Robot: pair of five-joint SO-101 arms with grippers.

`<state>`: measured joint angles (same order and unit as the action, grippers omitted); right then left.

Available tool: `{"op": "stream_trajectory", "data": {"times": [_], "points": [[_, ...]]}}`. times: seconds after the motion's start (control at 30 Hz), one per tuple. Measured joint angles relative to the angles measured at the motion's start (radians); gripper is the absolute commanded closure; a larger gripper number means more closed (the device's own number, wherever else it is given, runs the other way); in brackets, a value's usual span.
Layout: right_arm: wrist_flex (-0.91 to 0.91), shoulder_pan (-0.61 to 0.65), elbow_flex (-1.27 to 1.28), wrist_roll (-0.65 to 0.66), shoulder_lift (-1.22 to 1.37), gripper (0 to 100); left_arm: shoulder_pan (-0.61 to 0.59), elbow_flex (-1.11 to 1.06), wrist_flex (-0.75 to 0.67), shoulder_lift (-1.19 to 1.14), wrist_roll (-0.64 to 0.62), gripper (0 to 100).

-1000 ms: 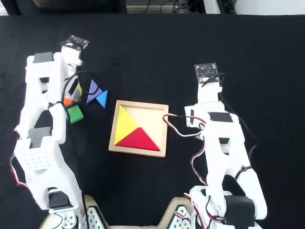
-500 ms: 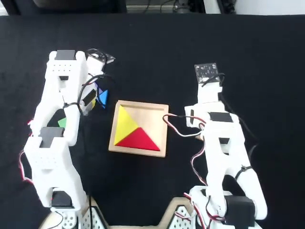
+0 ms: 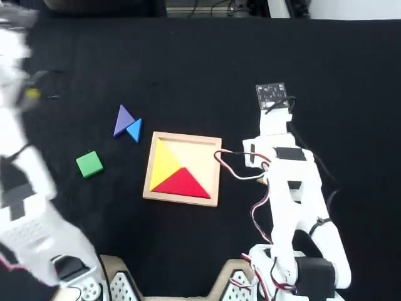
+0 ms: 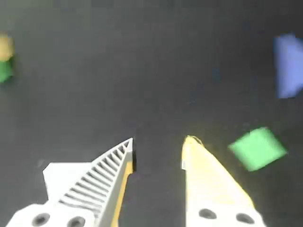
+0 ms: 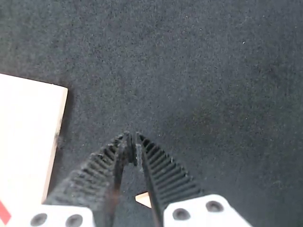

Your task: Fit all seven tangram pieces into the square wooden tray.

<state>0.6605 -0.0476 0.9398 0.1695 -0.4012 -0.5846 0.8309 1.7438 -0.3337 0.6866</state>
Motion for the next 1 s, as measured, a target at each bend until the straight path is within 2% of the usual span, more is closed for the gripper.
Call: {"op": "stream_trajectory", "data": {"times": [0.33, 0.53, 0.67, 1.0], "points": [[0.0, 0.0, 0.0, 0.0, 0.0, 98.8, -0.516, 0.0, -0.002, -0.124, 0.255, 84], [0.0, 0.0, 0.0, 0.0, 0.0, 98.8, -0.752, -0.002, -0.126, -0.324, 0.364, 84], [-0.003, 0.002, 0.017, 0.0, 0.0, 98.8, -0.801, -0.002, -0.14, -0.44, 0.396, 84], [-0.003, 0.031, 0.021, 0.0, 0.0, 98.8, -0.784, -0.002, -0.155, -0.565, 0.427, 89]]}}
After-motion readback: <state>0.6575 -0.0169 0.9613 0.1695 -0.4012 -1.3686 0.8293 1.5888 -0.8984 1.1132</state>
